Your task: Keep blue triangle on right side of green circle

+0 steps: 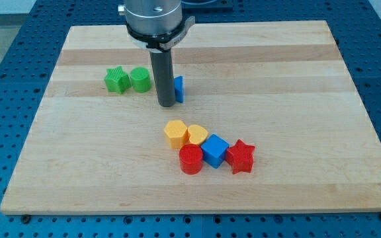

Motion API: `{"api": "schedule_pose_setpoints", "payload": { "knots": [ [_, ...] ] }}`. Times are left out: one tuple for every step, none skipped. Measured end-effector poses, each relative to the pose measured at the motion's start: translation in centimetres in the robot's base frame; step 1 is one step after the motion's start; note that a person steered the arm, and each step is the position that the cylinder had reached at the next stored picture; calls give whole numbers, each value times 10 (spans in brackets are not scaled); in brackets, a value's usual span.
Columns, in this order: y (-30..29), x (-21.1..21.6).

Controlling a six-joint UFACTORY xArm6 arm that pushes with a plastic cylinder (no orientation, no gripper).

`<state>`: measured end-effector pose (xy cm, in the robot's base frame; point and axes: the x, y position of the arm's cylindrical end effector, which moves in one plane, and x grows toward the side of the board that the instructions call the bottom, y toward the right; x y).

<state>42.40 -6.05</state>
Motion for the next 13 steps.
{"api": "schedule_pose_setpoints", "payload": {
  "knots": [
    [13, 11],
    [33, 16],
    [36, 12],
    [36, -5],
    [36, -15],
    [36, -16],
    [35, -19],
    [26, -23],
    [18, -23],
    [13, -23],
    [21, -23],
    [56, -30],
    [79, -42]
  ]
}}
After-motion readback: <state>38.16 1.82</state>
